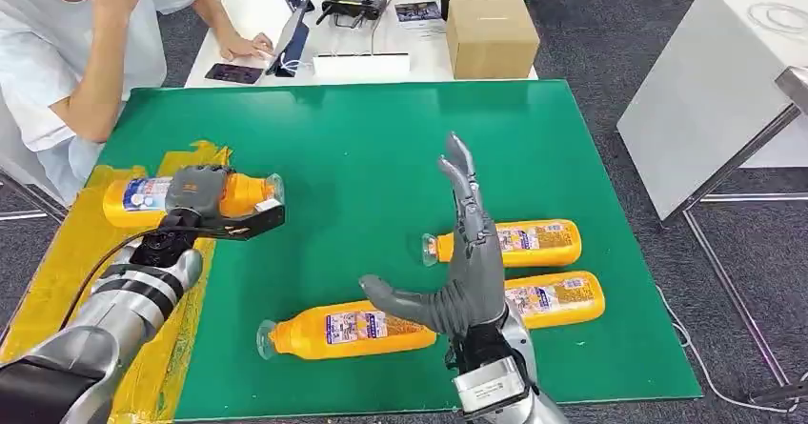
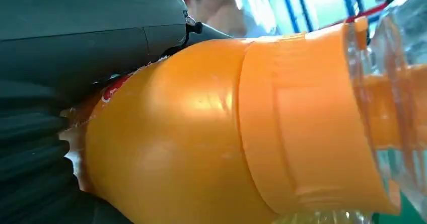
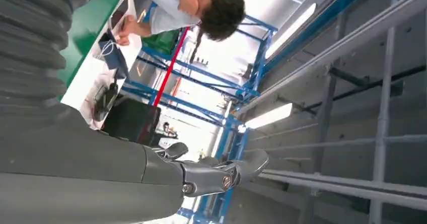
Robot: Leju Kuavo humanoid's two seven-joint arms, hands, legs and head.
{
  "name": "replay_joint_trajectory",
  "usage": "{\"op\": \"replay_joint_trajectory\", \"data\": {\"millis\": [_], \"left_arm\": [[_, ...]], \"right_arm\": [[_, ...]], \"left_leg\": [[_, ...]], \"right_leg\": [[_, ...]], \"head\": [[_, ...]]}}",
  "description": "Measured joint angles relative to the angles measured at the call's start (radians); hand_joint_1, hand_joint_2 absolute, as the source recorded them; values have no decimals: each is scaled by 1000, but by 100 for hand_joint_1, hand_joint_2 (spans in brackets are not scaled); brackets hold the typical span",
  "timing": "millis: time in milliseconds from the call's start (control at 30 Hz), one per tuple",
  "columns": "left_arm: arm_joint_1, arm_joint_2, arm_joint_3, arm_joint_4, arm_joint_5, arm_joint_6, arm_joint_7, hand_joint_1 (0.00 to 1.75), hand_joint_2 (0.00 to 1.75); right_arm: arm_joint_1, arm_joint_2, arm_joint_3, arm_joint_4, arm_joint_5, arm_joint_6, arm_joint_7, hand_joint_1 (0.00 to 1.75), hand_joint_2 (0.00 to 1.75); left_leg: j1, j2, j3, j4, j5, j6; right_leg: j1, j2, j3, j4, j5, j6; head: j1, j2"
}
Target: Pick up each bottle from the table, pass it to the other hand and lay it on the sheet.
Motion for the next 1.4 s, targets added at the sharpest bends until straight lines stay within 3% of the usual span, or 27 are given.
{"op": "replay_joint_trajectory", "data": {"millis": [200, 233, 300, 333, 367, 433, 467, 533, 733, 967, 1233, 1400], "left_arm": [[-5, -2, 47, 45, 65, -8, -29, 175, 175], [-4, -2, 63, 54, 99, -9, -48, 154, 175], [-4, -3, 80, 61, 132, -12, -76, 154, 175], [-4, -4, 91, 66, 152, -14, -101, 127, 175], [-1, -5, 122, 79, 205, -25, -150, 70, 175], [9, -11, 164, 87, 266, -31, -210, 59, 175], [11, -13, 172, 87, 276, -31, -222, 40, 175], [11, -13, 187, 91, 294, -36, -235, 31, 175], [21, -24, 217, 103, 318, -75, -250, 35, 175], [31, -27, 218, 116, 317, -89, -241, 12, 175], [31, -28, 218, 124, 315, -98, -232, 12, 175], [31, -28, 218, 126, 315, -100, -232, 0, 175]], "right_arm": [[-10, 0, 10, 11, -2, 11, 2, 0, 175], [-13, 0, 15, 14, -3, 12, 2, 0, 175], [-15, 0, 18, 18, -6, 17, 2, 0, 175], [-20, -1, 19, 20, -9, 19, 2, 0, 175], [-27, -3, 25, 27, -16, 20, 2, 0, 175], [-30, -6, 31, 33, -26, 23, 2, 0, 175], [-30, -6, 32, 36, -29, 23, 2, 0, 175], [-32, -6, 33, 40, -32, 26, 2, 0, 175], [-35, -6, 35, 53, -39, 34, 2, 0, 175], [-42, -6, 42, 67, -41, 39, 2, 0, 175], [-45, -6, 43, 77, -41, 39, 3, 0, 175], [-45, -6, 43, 79, -41, 39, 3, 0, 175]], "left_leg": [[0, 0, 0, 0, 0, 0], [0, 0, 0, 0, 0, 0], [0, 0, 0, 0, 0, 0], [0, 0, -1, 0, 0, 0], [0, 0, -1, 0, 0, 0], [0, 0, -1, 0, 0, 0], [0, 0, -1, 0, 0, 0], [0, 0, -1, 0, 0, 0], [0, 0, 0, 0, 0, 0], [0, -1, 0, 0, 0, 0], [0, -1, 1, 0, 0, 0], [0, -1, 2, 0, 0, 0]], "right_leg": [[0, 0, 0, 0, 0, 0], [0, 0, 0, 0, 0, 0], [0, 0, 0, 0, 0, 0], [0, 0, 0, 0, 0, 0], [0, 0, 0, 0, 0, 0], [0, 0, 0, 0, 0, 0], [0, -1, 0, 0, 0, 0], [0, -1, 0, 0, 0, 0], [0, -1, 0, 0, 0, 0], [0, -1, 0, 0, 0, 0], [0, -1, 2, 0, 0, 0], [0, -1, 3, 0, 0, 0]], "head": [[0, 0], [0, 0], [0, 0], [0, 0], [0, 0], [0, 0], [0, 0], [0, 0], [0, 0], [0, 0], [0, 0], [0, 0]]}}
